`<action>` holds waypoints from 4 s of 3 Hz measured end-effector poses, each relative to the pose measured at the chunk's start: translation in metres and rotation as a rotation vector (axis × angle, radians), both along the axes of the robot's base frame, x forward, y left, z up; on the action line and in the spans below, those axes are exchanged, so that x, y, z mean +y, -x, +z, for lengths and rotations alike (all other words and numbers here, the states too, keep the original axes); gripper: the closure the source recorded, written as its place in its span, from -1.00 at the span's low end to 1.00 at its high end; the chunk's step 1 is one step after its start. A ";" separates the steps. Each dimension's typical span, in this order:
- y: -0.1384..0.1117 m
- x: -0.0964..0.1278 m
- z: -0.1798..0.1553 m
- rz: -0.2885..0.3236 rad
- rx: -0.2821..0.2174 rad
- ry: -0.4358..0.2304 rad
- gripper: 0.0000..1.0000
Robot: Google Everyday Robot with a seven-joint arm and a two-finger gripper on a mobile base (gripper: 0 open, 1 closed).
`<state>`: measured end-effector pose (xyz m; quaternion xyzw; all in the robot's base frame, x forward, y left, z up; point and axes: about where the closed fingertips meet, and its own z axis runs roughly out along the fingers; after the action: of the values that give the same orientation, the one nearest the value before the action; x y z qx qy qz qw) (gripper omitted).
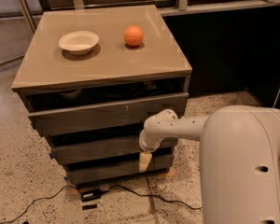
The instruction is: Open middle drawer
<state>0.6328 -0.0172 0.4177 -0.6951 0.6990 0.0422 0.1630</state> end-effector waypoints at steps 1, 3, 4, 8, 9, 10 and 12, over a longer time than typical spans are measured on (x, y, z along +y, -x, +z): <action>-0.005 0.000 -0.004 -0.003 0.002 0.011 -1.00; -0.032 -0.002 -0.007 -0.020 -0.008 0.010 -1.00; -0.027 -0.003 -0.019 -0.008 0.051 0.021 -1.00; -0.022 -0.009 -0.022 -0.005 0.146 0.068 -1.00; -0.008 -0.020 -0.020 -0.015 0.181 0.089 -1.00; 0.007 -0.031 -0.017 -0.028 0.201 0.102 -1.00; 0.043 -0.046 -0.012 -0.032 0.213 0.113 -1.00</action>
Offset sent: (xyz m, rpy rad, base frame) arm 0.0318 -0.0099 0.0173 -0.0199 -0.0631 -0.0284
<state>0.5902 -0.0631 0.4054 -0.6836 0.7245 0.0740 0.0491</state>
